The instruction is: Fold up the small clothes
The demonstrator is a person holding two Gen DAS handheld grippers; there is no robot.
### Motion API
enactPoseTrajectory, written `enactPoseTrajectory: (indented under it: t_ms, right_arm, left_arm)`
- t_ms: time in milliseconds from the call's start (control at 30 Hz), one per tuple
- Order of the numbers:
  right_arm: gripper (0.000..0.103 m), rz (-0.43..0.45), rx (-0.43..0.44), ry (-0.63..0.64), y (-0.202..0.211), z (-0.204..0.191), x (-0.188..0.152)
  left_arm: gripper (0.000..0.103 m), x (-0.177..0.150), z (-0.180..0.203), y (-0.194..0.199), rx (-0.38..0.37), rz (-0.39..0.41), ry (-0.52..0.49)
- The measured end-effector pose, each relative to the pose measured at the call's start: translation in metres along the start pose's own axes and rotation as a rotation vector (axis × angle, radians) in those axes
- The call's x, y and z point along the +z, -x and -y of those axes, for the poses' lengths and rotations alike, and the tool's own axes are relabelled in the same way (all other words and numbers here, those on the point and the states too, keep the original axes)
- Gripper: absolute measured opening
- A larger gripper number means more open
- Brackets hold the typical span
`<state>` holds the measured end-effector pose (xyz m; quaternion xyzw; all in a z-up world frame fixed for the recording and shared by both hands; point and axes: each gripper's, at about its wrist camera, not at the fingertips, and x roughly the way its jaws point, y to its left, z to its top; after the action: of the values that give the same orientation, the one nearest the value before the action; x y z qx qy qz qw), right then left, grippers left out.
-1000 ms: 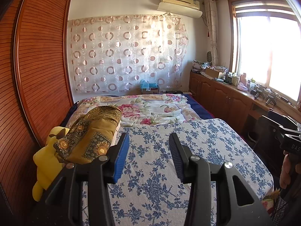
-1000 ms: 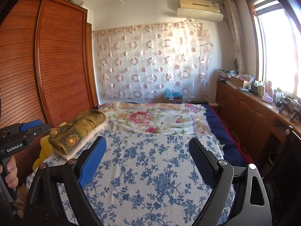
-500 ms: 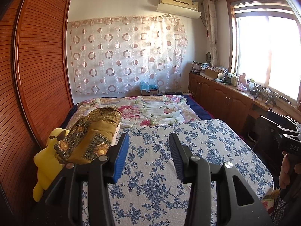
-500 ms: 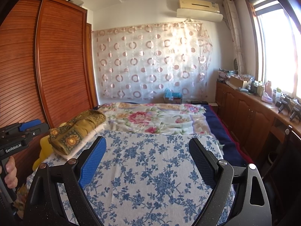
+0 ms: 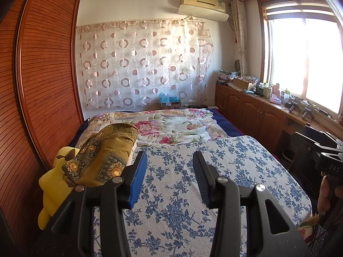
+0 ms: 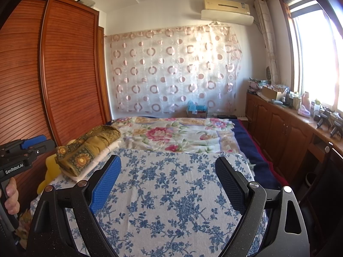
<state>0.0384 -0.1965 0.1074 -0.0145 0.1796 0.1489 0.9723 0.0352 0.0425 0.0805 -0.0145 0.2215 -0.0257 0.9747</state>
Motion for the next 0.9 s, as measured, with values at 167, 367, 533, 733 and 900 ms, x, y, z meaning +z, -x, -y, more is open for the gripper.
enactPoseTrajectory:
  t_ms: [167,367,533,733,900]
  right_arm:
    - [0.091,0.000,0.000,0.000,-0.0003,0.0005,0.0004]
    - [0.091,0.000,0.002,-0.001,0.0002,0.0012,0.0005]
    - [0.091,0.001,0.001,0.000,-0.0005,0.0009,0.0010]
    - [0.091,0.000,0.002,-0.001,0.0004,0.0014,0.0008]
    - [0.091,0.000,0.001,-0.001,-0.0008,0.0007,0.0014]
  left_arm:
    - [0.044,-0.0005,0.0001,0.0000,0.001,0.000,0.000]
    - [0.044,-0.0011,0.0003,-0.0002,0.000,0.001,-0.001]
    - [0.044,-0.0017,0.0005,-0.0003,0.000,0.001,-0.001]
    - [0.044,-0.0021,-0.0002,0.0004,0.001,0.002,-0.001]
    - [0.044,-0.0028,0.0004,0.0000,0.001,0.001,-0.002]
